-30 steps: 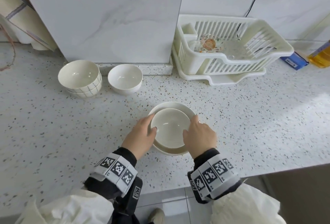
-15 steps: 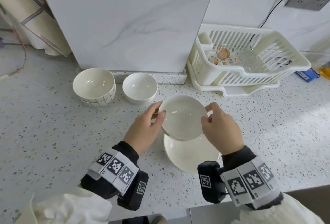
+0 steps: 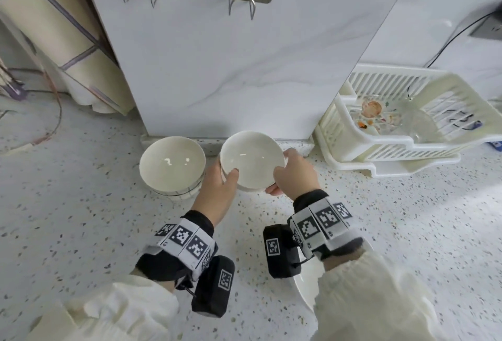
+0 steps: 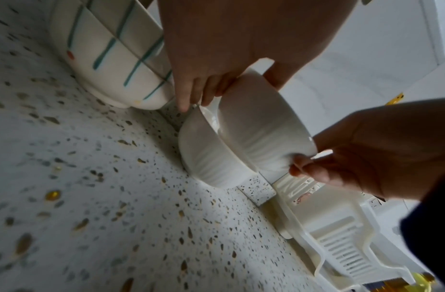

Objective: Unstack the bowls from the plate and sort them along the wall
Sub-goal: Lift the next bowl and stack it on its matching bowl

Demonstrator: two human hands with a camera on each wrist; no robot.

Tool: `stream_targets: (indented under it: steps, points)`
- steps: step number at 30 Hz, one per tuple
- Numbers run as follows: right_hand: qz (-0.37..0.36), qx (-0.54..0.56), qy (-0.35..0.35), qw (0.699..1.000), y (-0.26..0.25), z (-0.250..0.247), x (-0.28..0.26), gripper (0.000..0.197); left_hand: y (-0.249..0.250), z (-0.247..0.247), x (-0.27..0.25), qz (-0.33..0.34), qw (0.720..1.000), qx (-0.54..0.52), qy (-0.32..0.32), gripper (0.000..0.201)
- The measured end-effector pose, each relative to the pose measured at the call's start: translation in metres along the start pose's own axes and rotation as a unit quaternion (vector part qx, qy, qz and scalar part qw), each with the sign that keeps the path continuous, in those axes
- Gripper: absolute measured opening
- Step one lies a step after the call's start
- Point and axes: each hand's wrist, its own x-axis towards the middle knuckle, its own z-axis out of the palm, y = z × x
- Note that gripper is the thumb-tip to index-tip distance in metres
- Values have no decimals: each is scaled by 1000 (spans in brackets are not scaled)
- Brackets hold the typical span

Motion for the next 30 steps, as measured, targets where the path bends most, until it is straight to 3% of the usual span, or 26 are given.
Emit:
stream_targets:
  steps: [19,30]
  points:
    - [42,77,-22,996,9,14,21,43,-14,2,19,-50,998,27,9,40]
    - [5,90,-5,996,67,-62,-31,24,-16,15,-21,-49,998,34,24,48]
